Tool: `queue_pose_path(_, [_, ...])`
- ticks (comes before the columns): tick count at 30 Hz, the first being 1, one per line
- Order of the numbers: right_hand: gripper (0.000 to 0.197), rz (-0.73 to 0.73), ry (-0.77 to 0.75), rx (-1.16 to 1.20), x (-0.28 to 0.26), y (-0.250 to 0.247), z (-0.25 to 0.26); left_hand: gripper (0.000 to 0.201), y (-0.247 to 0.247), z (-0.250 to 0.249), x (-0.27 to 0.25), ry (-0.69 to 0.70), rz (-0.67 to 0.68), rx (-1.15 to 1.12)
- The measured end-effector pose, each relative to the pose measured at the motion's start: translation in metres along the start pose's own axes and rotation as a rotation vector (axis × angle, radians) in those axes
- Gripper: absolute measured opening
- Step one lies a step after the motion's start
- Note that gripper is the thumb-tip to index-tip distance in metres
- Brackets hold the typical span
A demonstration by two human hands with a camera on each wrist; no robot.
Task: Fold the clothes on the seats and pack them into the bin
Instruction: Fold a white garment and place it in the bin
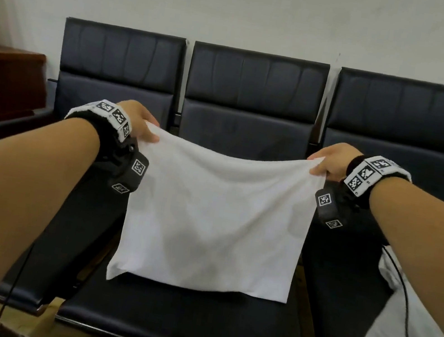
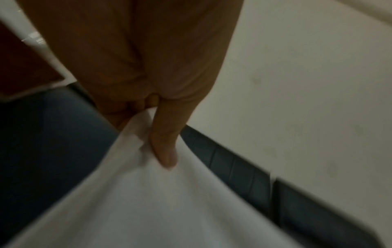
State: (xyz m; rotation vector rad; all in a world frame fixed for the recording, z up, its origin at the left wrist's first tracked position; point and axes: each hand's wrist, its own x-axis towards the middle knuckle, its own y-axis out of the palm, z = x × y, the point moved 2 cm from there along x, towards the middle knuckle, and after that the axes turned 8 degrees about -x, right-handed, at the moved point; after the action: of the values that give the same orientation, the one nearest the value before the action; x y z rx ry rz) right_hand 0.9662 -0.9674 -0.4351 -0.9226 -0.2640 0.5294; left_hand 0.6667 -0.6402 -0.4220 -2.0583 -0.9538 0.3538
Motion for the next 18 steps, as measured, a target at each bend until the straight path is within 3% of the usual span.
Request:
queue_pose_path(4, [0.021,-0.073,-0.007,-0.184,0.02,0.017,-0.007,0.027,0.034,-0.005,0.022,0.002,-0.004,0.274])
queue_pose_path(6, [0.024,-0.135,-0.013,-0.274,0.034,0.022,-0.003,0.033,0.051,-0.013,0.036,-0.018,-0.008,0.326])
queue_pose_path(8, [0.027,-0.24,-0.008,-0.216,0.049,0.019,0.004,0.036,0.06,-0.024,0.052,-0.025,-0.051,0.316])
queue_pose_path(11, [0.023,-0.418,-0.025,0.061,0.061,0.0,0.017,0.034,0.055,-0.042,0.071,-0.011,-0.187,0.197])
queue_pose_path(14, [0.022,-0.553,-0.086,0.226,0.057,-0.022,0.028,0.027,0.037,-0.061,0.078,0.016,-0.328,-0.077])
queue_pose_path(16, [0.023,-0.583,-0.128,0.256,0.049,-0.029,0.029,0.021,0.027,-0.07,0.071,0.057,-0.389,-0.236])
queue_pose_path(18, [0.024,-0.562,-0.173,0.242,0.032,-0.02,0.026,0.02,0.023,-0.07,0.049,0.09,-0.365,-0.263])
